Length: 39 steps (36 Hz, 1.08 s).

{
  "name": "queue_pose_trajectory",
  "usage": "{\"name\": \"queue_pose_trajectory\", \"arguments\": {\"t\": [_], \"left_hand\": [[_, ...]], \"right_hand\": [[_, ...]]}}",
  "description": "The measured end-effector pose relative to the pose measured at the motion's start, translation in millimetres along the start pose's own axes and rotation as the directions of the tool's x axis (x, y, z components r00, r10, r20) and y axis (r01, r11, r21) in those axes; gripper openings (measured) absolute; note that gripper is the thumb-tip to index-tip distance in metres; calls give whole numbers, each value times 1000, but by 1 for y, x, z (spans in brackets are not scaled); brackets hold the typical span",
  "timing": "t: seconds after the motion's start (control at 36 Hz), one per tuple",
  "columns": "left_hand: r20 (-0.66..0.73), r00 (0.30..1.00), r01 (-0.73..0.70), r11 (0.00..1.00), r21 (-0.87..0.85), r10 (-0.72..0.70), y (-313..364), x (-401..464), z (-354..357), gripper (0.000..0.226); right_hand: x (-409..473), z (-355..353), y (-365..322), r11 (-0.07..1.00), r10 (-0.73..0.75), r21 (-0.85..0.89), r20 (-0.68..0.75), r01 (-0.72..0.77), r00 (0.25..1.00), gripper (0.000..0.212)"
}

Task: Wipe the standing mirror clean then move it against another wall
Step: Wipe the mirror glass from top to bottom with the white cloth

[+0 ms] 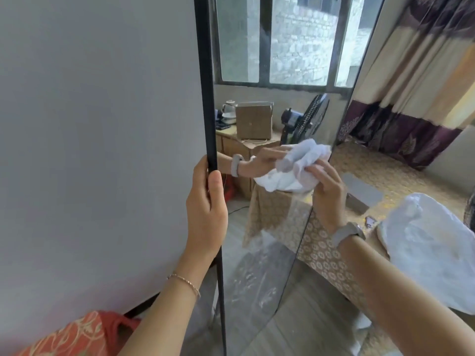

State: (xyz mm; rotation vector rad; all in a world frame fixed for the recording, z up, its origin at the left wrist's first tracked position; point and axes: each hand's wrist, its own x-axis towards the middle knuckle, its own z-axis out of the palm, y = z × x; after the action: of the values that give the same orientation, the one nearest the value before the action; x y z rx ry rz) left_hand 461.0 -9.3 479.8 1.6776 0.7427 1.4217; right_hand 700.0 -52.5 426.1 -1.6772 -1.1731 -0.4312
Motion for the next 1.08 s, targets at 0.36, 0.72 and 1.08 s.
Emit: {"name": "queue_pose_trajectory", "arguments": {"t": [0.36,0.72,1.08], "left_hand": [[-19,999,39,999,-34,-40,-5,-1,-1,45],[4,1000,-9,999,-33,9,-4,-6,6,29],[-40,998,-52,999,7,52,-15,-1,2,35]], "right_hand": [[9,-35,2,958,199,-215,21,-190,980,42],[51,-14,19,993,36,-108,-89,-46,995,24],[1,-40,36,941,288,-195,42,-275,957,37]]}}
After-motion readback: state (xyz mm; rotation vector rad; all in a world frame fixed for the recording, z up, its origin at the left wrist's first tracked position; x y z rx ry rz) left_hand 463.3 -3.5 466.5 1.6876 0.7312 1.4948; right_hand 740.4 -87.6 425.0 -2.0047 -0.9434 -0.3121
